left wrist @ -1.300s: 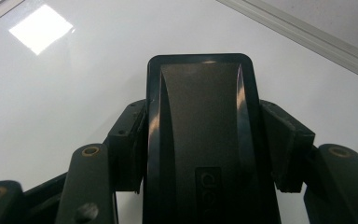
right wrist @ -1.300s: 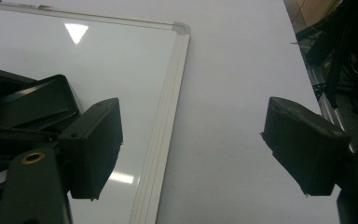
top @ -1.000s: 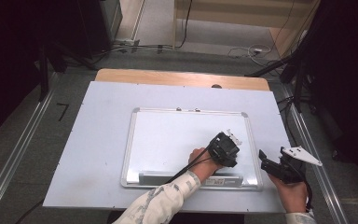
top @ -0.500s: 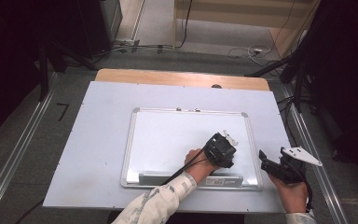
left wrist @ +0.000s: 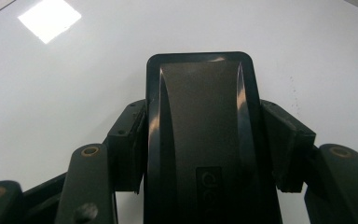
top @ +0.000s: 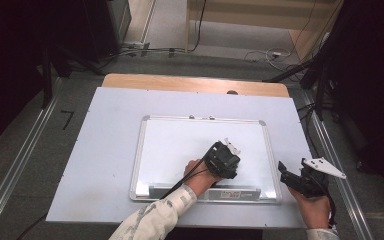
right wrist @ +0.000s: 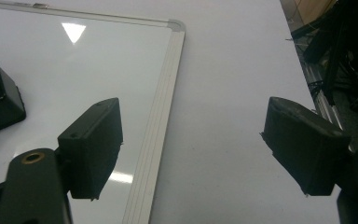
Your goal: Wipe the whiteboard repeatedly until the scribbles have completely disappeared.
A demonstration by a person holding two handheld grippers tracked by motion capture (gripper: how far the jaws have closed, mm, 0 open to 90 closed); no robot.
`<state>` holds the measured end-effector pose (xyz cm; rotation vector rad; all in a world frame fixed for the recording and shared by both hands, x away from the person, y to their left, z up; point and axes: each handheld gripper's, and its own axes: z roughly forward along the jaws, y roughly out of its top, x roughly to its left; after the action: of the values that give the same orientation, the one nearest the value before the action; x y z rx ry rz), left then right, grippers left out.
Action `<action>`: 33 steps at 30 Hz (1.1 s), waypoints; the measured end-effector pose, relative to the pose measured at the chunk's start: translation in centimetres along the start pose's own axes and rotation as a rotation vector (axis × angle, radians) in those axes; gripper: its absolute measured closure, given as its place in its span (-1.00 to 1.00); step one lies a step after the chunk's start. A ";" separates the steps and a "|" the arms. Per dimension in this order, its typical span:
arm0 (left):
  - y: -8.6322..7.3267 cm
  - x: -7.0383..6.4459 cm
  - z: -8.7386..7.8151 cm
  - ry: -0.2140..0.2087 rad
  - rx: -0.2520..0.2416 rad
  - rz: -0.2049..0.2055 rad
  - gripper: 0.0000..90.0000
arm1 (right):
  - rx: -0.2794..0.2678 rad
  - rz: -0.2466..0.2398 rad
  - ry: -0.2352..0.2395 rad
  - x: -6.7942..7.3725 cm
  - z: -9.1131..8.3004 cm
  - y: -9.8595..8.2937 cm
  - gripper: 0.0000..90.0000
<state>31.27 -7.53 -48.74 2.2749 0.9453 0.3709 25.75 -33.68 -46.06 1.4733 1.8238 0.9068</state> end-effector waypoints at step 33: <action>-5.8 6.7 -4.8 0.061 0.007 -0.068 -0.11 | 0.001 -0.004 -0.006 0.0 -0.1 -0.1 -0.59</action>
<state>30.65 2.51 -48.83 2.2426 1.0539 0.4091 25.66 -33.69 -46.10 1.4710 1.8231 0.8989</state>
